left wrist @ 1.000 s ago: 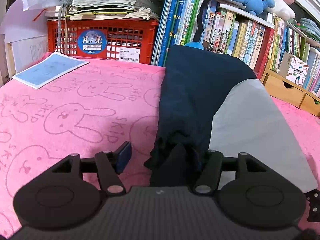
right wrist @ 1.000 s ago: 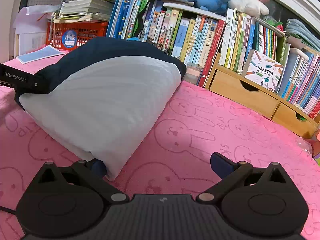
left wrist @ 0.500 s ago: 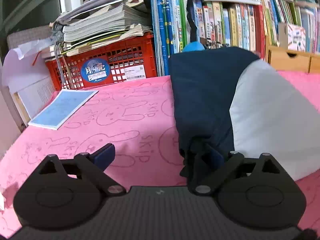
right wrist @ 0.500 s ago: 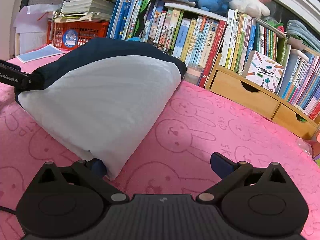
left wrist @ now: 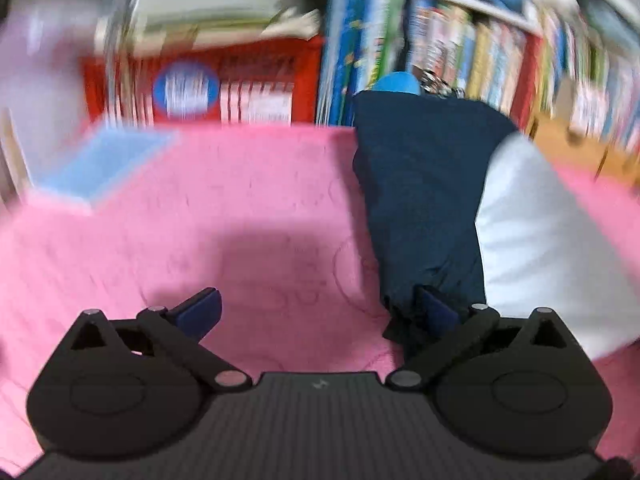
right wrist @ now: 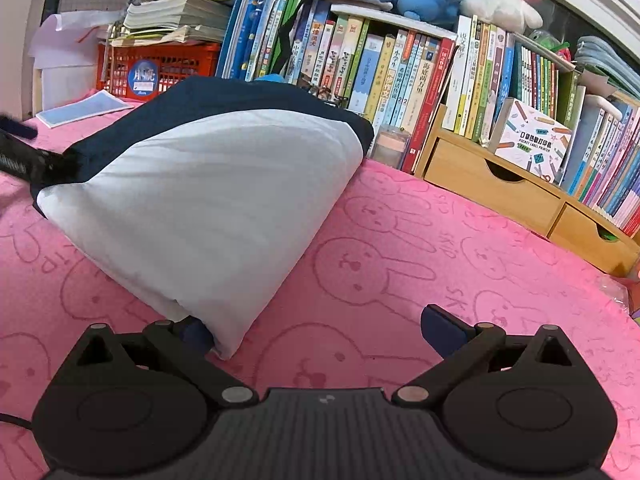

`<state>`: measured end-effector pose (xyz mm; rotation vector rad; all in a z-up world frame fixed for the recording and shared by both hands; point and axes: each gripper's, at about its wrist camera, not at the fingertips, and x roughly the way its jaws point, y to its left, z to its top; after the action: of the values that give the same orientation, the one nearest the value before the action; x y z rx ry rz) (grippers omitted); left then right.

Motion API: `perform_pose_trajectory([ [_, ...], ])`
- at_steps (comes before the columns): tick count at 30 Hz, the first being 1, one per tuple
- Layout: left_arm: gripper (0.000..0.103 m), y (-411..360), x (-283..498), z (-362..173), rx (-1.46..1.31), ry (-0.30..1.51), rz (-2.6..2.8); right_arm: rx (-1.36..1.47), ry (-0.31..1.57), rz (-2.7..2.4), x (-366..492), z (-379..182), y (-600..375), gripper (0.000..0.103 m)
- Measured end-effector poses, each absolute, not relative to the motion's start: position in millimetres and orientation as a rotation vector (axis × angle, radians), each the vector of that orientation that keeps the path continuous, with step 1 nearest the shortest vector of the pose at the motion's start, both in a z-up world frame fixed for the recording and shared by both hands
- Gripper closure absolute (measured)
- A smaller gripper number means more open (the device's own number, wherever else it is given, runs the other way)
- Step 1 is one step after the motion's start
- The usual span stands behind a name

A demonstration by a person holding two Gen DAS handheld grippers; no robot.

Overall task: Fold clothes
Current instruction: 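Open the left gripper and withdraw from the folded jacket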

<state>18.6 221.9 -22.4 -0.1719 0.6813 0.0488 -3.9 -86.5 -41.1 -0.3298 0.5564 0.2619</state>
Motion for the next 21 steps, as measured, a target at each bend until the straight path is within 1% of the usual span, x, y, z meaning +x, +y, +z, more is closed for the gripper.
perform_pose_trajectory([
  [1, 0.0, 229.6, 19.2, -24.6, -0.216, 0.694, 0.032, -0.329, 0.557, 0.263, -3.8, -41.1, -86.6, 0.0],
  [3, 0.0, 230.9, 18.5, -24.2, -0.203, 0.691, 0.026, -0.327, 0.558, 0.265, -3.6, -41.0, -87.0, 0.0],
  [7, 0.0, 216.4, 15.7, -20.8, -0.063, 0.679, 0.048, -0.325, 0.56, 0.268, -3.1, -40.8, -87.6, 0.0],
  [10, 0.0, 201.1, 12.1, -15.9, 0.119, 0.652, 0.083, -0.322, 0.561, 0.269, -3.5, -40.6, -87.8, 0.0],
  [13, 0.0, 190.2, 13.2, -26.5, 0.452, 0.648, 0.265, -0.318, 0.563, 0.267, -3.8, -40.3, -88.1, 0.0],
  [14, 0.001, 195.7, 9.2, -24.7, 0.455, 0.649, 0.263, -0.312, 0.567, 0.269, -3.3, -40.3, -88.8, 0.0],
  [15, 0.004, 200.9, 5.1, -19.8, 0.422, 0.647, 0.268, -0.303, 0.572, 0.27, -2.5, -40.2, -89.8, 0.0],
  [17, 0.005, 211.2, -3.1, -9.8, 0.351, 0.64, 0.278, -0.285, 0.582, 0.274, -1.0, -40.1, -91.8, 0.0],
  [21, 0.004, 208.7, -25.7, 18.4, 0.195, 0.531, 0.192, -0.275, 0.589, 0.277, 0.0, -39.5, -92.6, 0.0],
])
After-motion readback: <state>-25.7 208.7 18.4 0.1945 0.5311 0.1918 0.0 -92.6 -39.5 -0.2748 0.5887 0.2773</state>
